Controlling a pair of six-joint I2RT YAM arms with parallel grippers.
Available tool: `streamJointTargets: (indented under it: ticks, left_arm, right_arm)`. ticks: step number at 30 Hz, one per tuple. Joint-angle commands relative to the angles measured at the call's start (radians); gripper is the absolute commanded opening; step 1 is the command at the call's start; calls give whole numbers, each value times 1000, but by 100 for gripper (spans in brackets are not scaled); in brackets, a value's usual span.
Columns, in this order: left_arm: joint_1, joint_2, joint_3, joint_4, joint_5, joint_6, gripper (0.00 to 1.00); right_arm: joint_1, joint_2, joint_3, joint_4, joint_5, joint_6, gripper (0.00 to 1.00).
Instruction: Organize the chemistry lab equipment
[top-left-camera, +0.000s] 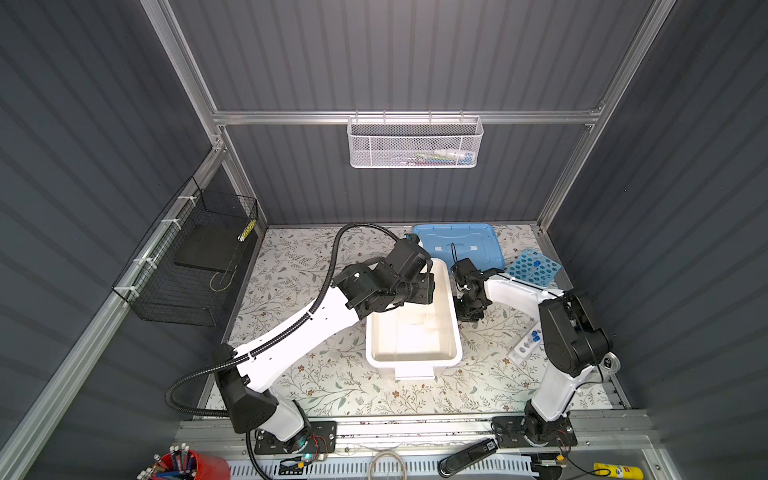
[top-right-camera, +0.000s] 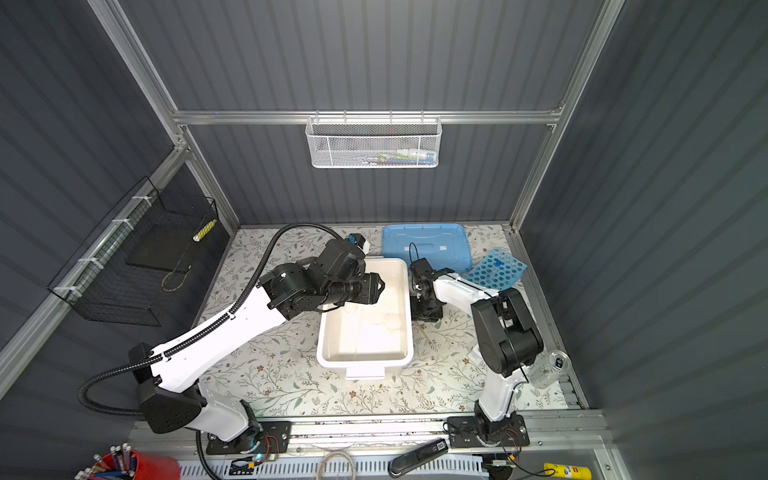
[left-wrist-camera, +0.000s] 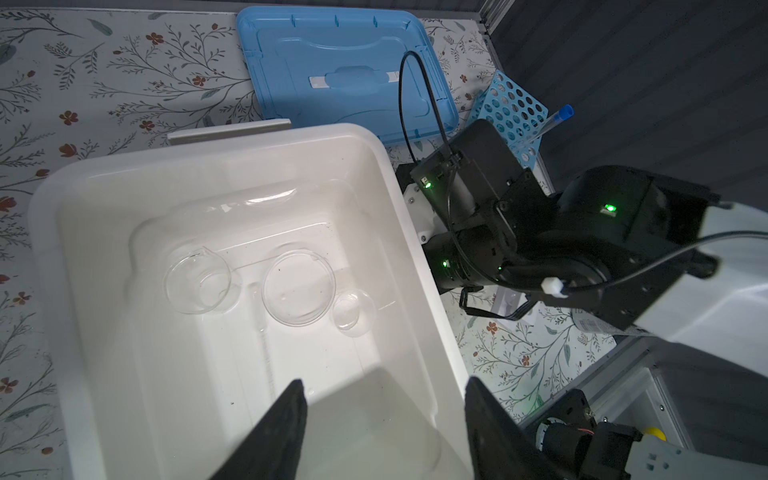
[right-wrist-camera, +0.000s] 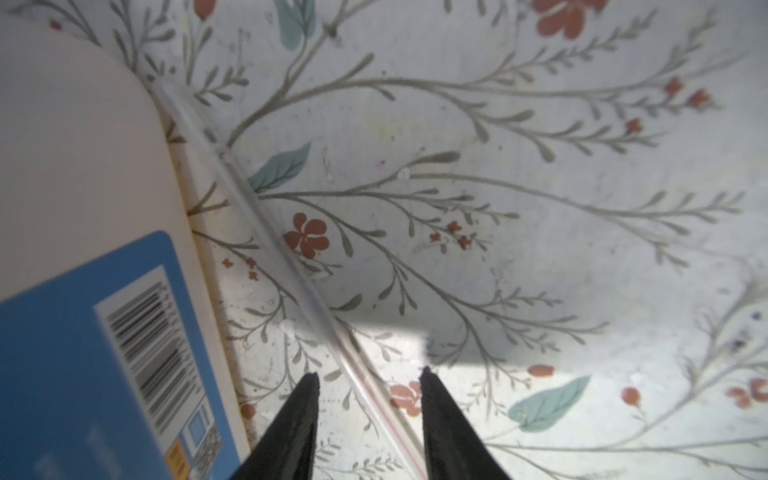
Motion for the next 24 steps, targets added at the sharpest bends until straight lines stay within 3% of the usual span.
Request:
streamJointTargets:
  ticks: [1,8,17,24]
  left_arm:
    - [-3,-29,-14,-20,-11,33,62]
    - [-2,-36,-16,-22,6,40,63]
    - [-2,3,-24,26,102,53,62]
    - [-2,27,-26,50,164,83,62]
  right_arm:
    - [17,25,9,-36,8,8,43]
    - [37,71,-11,-14,41,49,40]
    - [39,85,-50,-138,185,213,24]
    - [41,6,-197,-83,99,310,18]
